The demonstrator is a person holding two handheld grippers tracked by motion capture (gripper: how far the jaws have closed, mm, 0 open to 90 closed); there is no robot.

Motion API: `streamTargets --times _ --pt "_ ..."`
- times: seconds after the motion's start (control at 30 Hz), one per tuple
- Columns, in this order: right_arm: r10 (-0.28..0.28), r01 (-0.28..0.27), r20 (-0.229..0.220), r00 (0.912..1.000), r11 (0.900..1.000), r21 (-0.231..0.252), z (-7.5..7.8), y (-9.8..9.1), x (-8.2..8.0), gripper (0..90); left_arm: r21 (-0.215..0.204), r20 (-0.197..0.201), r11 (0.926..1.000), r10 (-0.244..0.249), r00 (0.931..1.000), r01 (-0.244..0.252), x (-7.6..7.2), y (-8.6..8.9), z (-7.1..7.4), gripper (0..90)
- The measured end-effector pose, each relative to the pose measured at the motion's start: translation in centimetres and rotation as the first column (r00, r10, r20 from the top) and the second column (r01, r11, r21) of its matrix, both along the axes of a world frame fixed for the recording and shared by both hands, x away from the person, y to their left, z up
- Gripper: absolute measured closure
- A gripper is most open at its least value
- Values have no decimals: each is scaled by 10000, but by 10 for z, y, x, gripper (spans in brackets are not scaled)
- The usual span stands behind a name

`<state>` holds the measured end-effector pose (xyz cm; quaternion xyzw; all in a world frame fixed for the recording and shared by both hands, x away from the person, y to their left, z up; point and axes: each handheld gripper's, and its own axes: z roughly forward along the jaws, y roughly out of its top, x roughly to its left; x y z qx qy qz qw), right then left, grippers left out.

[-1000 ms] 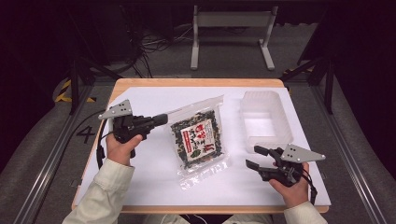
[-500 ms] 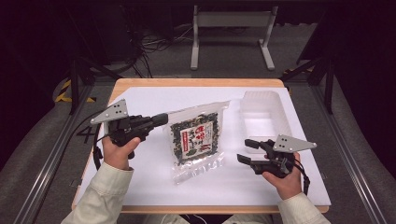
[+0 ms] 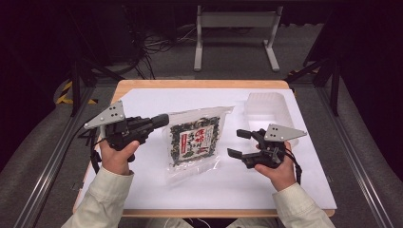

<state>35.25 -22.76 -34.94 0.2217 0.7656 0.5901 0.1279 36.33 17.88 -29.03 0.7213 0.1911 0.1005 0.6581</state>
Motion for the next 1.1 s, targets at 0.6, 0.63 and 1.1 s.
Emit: streamTargets --times 0.6,0.63,1.1 --pt "869 -864 -255 9959 9961 192 3 38 34 211 -210 318 9996 -195 9993 201 -12 2 9 900" --pt "920 -916 -241 9955 9956 186 3 40 35 211 -194 332 9996 -207 9992 214 -13 2 9 900" --pt "1915 -1911 -222 9812 9814 186 -12 71 45 261 -257 382 9996 101 9992 -91 -21 10 8 900"
